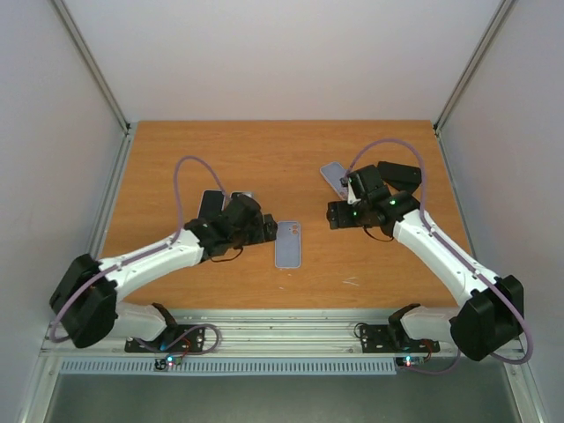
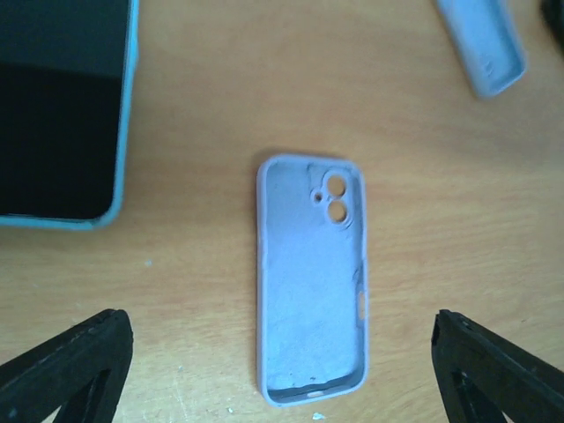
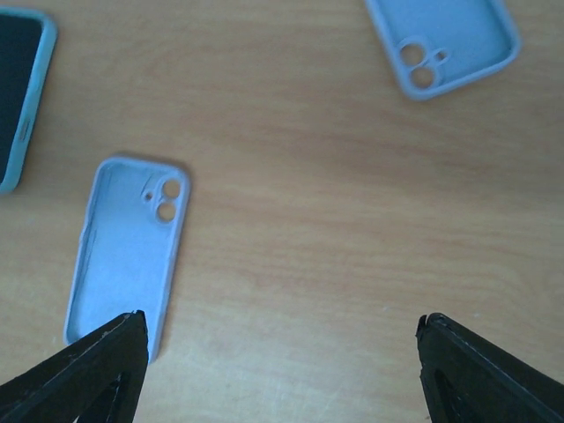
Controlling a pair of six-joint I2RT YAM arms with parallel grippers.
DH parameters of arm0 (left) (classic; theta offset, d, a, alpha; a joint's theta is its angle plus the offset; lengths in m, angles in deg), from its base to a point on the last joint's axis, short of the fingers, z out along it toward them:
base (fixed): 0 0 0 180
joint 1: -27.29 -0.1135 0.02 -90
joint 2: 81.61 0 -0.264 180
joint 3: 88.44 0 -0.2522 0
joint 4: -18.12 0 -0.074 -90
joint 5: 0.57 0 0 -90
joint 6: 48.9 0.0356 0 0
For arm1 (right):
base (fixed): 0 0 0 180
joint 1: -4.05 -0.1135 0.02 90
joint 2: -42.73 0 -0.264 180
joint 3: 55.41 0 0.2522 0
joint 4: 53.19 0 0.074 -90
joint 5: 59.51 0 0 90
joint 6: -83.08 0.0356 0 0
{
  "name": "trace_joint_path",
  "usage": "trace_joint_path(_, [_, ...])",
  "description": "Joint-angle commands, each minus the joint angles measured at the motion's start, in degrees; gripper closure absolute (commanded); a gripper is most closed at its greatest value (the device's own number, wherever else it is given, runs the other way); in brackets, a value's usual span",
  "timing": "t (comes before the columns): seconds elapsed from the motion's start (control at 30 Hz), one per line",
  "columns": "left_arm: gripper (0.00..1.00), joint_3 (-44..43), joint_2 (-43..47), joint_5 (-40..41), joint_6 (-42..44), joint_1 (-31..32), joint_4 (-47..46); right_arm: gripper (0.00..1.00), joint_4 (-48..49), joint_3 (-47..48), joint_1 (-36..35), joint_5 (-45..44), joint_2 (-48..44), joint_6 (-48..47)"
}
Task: Put the phone into the phone case
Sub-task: Place the phone case at the center of the board, then move the phone to the corner of the board.
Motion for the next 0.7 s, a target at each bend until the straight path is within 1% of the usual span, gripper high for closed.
trace_joint_path(0.0, [0.02, -6.84, 5.73, 3.17, 9.52, -2.75, 12.41, 0.15, 1.74, 4.36, 4.16, -3.74, 2.65, -0.28])
trace_joint_path(0.03, [0.01, -8.28, 6.94, 3.42, 11.39, -3.57, 15.32, 0.15, 2.1, 4.98, 5.25, -3.71, 3.2, -0.29])
trace_joint_path(0.2, [0.01, -16.37, 11.34, 4.06, 20.82, -7.86, 24.86, 0.11, 4.17, 8.96, 12.47, -2.5, 7.67, -0.35])
trace_joint_path(0.3, [0.01, -21.56, 12.47, 5.71, 25.77, -9.35, 28.82, 0.1, 6.36, 11.23, 16.31, -1.68, 11.1, -0.75])
trace_joint_path(0.37, [0.01, -24.42, 12.62, 7.96, 30.56, -9.52, 30.03, 0.08, 7.89, 12.92, 18.58, -1.68, 14.01, -0.94])
trace_joint_path(0.4, [0.01, -24.84, 12.79, 9.66, 32.09, -9.57, 29.93, 0.07, 8.51, 13.89, 19.7, -1.68, 15.73, -0.8])
trace_joint_path(0.53, [0.01, -22.74, 13.3, 11.39, 40.74, -9.73, 26.6, 0.06, 10.44, 20.48, 23.74, -1.68, 24.47, -0.37])
trace_joint_path(0.67, [0.01, -19.58, 14.13, 10.3, 42.84, -10.42, 25.42, 0.05, 12.03, 27.68, 25.7, -1.65, 32.78, -0.75])
